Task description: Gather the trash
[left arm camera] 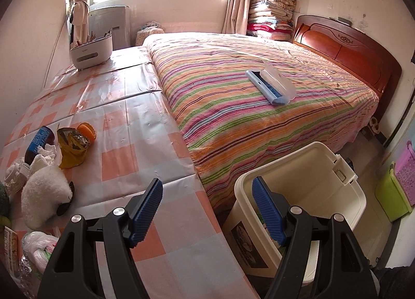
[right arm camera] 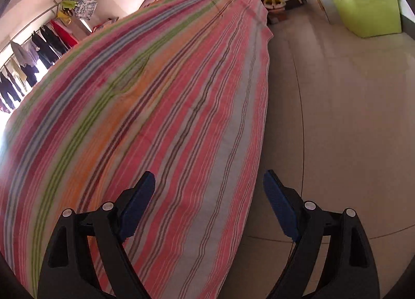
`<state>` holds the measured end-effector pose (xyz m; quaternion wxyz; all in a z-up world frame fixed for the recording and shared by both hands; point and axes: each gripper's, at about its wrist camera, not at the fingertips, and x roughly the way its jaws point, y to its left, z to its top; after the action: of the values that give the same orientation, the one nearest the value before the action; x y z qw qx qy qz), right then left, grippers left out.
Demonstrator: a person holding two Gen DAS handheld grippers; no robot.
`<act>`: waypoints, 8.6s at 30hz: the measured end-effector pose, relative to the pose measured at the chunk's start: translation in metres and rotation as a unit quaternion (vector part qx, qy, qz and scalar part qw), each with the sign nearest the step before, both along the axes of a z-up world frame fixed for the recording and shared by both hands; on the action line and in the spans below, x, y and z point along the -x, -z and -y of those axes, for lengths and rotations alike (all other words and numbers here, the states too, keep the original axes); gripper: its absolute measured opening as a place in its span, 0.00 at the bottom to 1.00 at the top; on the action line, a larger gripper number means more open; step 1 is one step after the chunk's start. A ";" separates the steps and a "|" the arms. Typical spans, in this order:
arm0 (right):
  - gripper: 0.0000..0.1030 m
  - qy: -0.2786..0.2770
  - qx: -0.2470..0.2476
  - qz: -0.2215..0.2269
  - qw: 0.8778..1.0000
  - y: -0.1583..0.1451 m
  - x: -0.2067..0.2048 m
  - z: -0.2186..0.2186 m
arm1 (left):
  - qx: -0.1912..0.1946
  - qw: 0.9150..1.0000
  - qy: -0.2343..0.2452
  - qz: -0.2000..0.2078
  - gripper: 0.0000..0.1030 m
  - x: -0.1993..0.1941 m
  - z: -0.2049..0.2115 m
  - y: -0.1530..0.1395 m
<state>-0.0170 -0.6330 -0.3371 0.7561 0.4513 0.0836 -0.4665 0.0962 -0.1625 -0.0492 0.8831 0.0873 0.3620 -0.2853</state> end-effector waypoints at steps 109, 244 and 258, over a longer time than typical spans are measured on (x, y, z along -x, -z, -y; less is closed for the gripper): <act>0.73 -0.701 0.164 -0.099 0.687 -0.295 -0.170 -0.533 | -0.003 0.961 -0.275 0.005 0.58 -0.094 -0.321 -0.016; 0.92 -0.382 0.148 -0.044 0.911 -0.316 0.012 -0.267 | 0.107 0.991 0.085 0.013 0.70 0.043 -0.002 -0.047; 0.92 -0.408 0.168 -0.052 0.896 -0.319 -0.003 -0.291 | 0.098 0.995 0.026 0.005 0.71 0.029 -0.028 -0.046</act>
<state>-0.0140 -0.3416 -0.0182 0.9392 0.2187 0.2199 -0.1472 0.0677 -0.1341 -0.0029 0.8815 0.0114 0.3259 -0.3414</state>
